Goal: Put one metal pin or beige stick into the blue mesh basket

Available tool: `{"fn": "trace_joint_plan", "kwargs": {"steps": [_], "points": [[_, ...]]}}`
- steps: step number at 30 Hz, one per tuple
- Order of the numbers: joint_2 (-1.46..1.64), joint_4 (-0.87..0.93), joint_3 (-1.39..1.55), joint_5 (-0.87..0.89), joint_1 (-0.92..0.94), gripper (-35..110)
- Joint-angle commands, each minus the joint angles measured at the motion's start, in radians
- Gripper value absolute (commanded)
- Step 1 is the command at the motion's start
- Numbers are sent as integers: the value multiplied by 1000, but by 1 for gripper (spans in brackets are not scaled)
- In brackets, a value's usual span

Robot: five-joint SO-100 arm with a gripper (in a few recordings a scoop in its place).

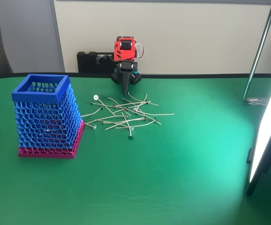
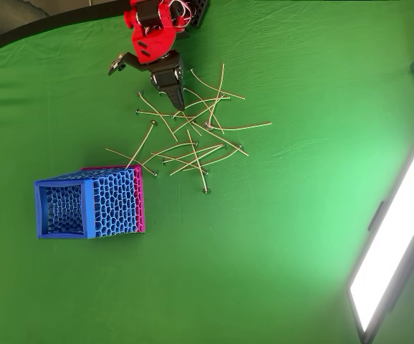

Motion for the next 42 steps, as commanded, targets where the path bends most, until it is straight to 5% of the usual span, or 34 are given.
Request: {"fn": "trace_joint_plan", "kwargs": {"steps": [1, 27, 42], "points": [[8, -8, 3, 2, 5, 1], [-44, -18, -41, 34, 23, 1], [-184, 193, -295, 37, -8, 1]]}}
